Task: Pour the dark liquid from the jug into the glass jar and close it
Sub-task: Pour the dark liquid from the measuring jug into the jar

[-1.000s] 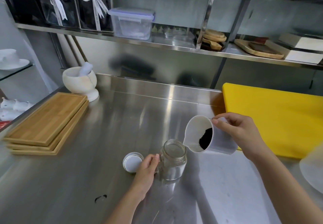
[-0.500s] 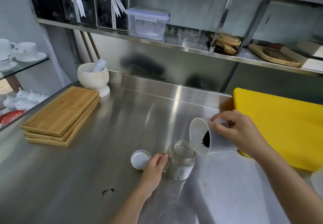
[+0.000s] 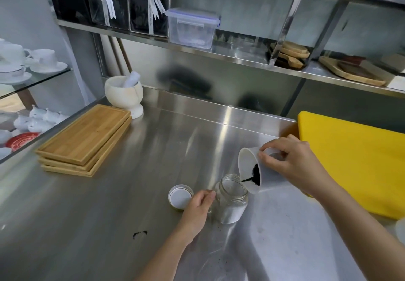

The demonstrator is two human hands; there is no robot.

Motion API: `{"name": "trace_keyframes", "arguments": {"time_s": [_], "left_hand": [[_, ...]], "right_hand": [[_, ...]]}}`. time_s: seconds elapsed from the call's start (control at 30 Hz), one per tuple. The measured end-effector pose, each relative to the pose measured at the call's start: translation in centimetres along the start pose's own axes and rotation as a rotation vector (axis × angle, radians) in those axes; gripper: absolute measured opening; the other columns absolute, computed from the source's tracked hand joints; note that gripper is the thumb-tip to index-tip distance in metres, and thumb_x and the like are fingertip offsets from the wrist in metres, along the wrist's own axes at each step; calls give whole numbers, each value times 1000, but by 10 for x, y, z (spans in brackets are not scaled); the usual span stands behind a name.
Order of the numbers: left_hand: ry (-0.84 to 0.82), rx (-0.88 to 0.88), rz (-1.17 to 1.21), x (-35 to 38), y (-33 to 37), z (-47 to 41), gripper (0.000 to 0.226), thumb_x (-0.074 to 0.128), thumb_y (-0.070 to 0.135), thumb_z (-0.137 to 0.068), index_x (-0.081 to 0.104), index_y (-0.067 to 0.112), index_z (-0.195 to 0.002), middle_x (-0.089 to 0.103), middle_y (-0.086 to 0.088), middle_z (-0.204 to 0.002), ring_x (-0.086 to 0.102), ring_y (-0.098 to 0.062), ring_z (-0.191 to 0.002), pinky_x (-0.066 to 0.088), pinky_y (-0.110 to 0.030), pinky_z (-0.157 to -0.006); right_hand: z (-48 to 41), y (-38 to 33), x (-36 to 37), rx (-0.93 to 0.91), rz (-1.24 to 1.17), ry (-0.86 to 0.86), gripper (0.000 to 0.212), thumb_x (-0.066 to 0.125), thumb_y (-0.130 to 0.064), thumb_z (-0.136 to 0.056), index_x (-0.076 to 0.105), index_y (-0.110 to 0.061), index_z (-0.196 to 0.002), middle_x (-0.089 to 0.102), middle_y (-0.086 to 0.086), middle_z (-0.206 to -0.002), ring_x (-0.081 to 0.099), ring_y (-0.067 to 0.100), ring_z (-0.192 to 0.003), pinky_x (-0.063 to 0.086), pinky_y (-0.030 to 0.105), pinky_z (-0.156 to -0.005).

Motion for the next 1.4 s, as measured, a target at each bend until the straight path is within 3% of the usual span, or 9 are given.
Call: {"name": "trace_keyframes", "arguments": {"time_s": [0.1, 0.23, 0.5, 0.7, 0.83, 1.0, 1.17, 1.4], "left_hand": [[3, 4, 5, 0, 0, 0, 24, 48, 32, -91, 57, 26, -69, 59, 12, -69, 54, -8, -73, 46, -32, -83], [4, 11, 30, 1, 2, 2, 23, 47, 29, -92, 56, 24, -71, 58, 8, -72, 54, -9, -73, 45, -25, -77], [27, 2, 13, 0, 0, 2, 21, 48, 32, -91, 57, 25, -73, 58, 9, -72, 53, -9, -73, 45, -30, -81], [34, 8, 15, 0, 2, 5, 21, 48, 30, -91, 57, 25, -73, 56, 10, -70, 52, -8, -72, 45, -29, -82], [34, 20, 16, 0, 4, 6, 22, 48, 29, -92, 54, 26, -70, 54, 11, -67, 51, -8, -71, 43, -17, -69], [40, 3, -3, 0, 2, 4, 22, 49, 29, -91, 55, 27, -70, 54, 11, -67, 50, -8, -70, 46, -33, -83], [34, 14, -13, 0, 3, 4, 20, 49, 31, -91, 56, 26, -73, 56, 11, -69, 52, -8, -72, 47, -34, -85], [23, 28, 1, 1, 5, 4, 21, 48, 31, -92, 55, 26, -72, 56, 12, -70, 53, -8, -72, 43, -19, -66]], "right_hand": [[1, -6, 3, -42, 42, 0, 14, 66, -25, -83, 71, -13, -90, 54, -19, -79, 41, 3, -77, 36, 41, -83], [-1, -9, 9, -64, 73, -10, 16, 66, -27, -83, 71, -14, -90, 66, -1, -90, 39, 10, -78, 38, 44, -84], [-3, -10, 12, -131, 131, 32, 14, 68, -25, -82, 71, -12, -85, 68, 8, -78, 42, 17, -78, 30, 41, -79], [-3, -15, 16, -190, 149, 32, 12, 69, -23, -80, 71, -11, -84, 67, 7, -75, 42, 17, -77, 26, 36, -76], [-6, -15, 18, -181, 155, 27, 12, 69, -23, -81, 72, -11, -85, 67, 8, -78, 43, 17, -79, 27, 35, -79], [-8, -17, 20, -197, 165, 15, 12, 70, -22, -80, 72, -11, -85, 68, 8, -81, 43, 16, -79, 28, 36, -80], [-9, -22, 22, -232, 158, 18, 9, 71, -19, -79, 72, -10, -82, 67, 7, -80, 41, 15, -78, 24, 35, -79], [-11, -25, 26, -262, 158, 1, 7, 73, -16, -77, 72, -10, -80, 68, 7, -78, 42, 15, -77, 26, 36, -77]]}}
Point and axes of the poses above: each hand's wrist, its own z-axis away from the middle knuckle, its own x-axis out of the palm, y = z × x, the point moved 10 cm from there along -z, towards the middle knuckle
